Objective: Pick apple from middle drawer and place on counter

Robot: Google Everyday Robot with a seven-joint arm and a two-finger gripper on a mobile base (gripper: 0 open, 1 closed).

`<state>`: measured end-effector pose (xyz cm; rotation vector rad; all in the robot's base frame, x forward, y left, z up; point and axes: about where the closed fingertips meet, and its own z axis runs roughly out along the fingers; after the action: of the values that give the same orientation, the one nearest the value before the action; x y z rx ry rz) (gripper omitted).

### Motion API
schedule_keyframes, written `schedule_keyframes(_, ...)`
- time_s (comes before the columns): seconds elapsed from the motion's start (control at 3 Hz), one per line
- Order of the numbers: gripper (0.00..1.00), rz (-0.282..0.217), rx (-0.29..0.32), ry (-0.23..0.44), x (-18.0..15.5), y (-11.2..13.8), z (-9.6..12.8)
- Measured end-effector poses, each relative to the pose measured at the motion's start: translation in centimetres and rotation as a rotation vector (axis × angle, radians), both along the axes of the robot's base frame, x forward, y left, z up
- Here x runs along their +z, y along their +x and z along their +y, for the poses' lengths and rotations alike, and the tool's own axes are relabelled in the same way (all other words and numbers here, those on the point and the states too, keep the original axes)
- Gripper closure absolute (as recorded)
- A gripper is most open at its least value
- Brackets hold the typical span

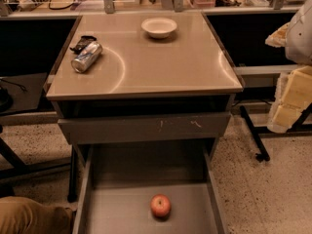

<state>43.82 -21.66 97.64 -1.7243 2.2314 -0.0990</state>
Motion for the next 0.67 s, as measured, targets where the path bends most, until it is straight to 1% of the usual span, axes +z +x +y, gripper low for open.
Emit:
schedule_keyframes(0.33, 0.00, 0.000, 0.000, 0.000, 0.0, 0.0, 0.0)
schedule_keyframes(0.67, 0.00, 0.005, -0.002, -0.003, -3.1, 0.2, -0.1)
